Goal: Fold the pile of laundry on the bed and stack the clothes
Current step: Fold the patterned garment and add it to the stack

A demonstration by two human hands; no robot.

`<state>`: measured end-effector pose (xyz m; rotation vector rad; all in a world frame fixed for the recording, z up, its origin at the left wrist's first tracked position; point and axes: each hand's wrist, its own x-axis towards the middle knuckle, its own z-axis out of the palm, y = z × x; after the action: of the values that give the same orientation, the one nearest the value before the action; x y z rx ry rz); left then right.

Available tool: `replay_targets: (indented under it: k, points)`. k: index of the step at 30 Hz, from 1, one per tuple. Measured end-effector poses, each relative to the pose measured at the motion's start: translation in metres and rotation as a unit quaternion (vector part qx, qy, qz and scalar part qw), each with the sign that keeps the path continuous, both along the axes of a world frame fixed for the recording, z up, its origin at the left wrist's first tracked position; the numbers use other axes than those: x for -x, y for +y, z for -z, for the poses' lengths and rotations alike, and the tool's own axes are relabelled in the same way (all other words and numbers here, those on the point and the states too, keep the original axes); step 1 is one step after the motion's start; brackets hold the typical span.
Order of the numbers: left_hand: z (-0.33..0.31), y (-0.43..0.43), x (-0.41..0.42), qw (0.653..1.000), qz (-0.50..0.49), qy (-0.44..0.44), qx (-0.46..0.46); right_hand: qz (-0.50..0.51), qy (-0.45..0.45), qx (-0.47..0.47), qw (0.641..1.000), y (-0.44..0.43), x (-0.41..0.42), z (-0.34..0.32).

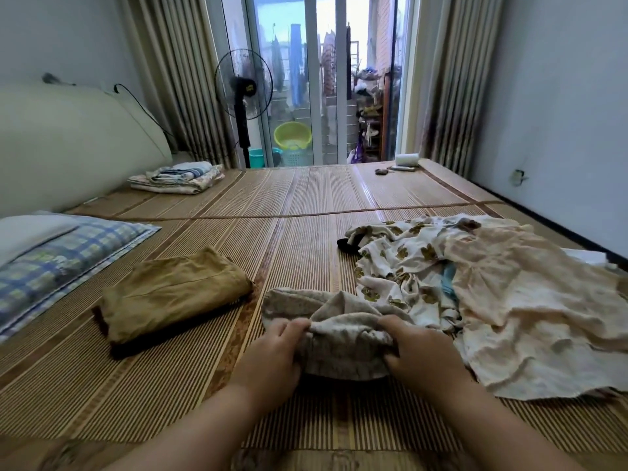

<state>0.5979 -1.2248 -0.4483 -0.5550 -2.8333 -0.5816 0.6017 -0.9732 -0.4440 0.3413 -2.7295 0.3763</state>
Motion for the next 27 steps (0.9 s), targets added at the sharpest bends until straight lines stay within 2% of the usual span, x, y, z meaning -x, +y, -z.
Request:
replay_targets:
  k: [3,5,9,13,15,17,22,25,27]
  points:
    - [-0.049,-0.005,0.0,0.996,0.034,0.069,-0.038,0.038,0.07,0.05,0.996,-0.001,-0.013,-0.042]
    - [-0.091,-0.008,0.002,0.992,0.065,0.098,-0.037,0.048,0.124,0.052,0.99,-0.003,-0.015,-0.079]
    - [-0.183,-0.013,0.0,0.986,0.107,0.114,0.054,0.038,0.167,0.026,0.985,-0.015,-0.007,-0.176]
    - [-0.258,-0.031,0.001,0.98,0.023,0.156,0.119,0.034,0.143,-0.033,0.989,-0.019,-0.001,-0.27]
    - [-0.288,-0.044,0.001,0.972,-0.019,0.184,0.142,0.036,0.132,-0.029,0.99,-0.024,-0.004,-0.302]
    - [-0.318,-0.054,0.0,0.974,-0.046,0.165,0.15,0.028,0.12,0.005,0.992,-0.031,-0.012,-0.326]
    - [-0.387,-0.072,-0.022,0.992,-0.054,0.086,0.075,0.039,0.112,0.033,0.992,-0.043,-0.027,-0.362]
    - [-0.399,-0.077,-0.038,0.997,0.01,0.049,0.054,0.047,0.1,0.057,0.992,-0.05,-0.034,-0.373]
    - [-0.397,-0.083,-0.048,0.997,0.068,0.017,-0.034,0.023,0.02,0.133,0.991,-0.049,-0.043,-0.379]
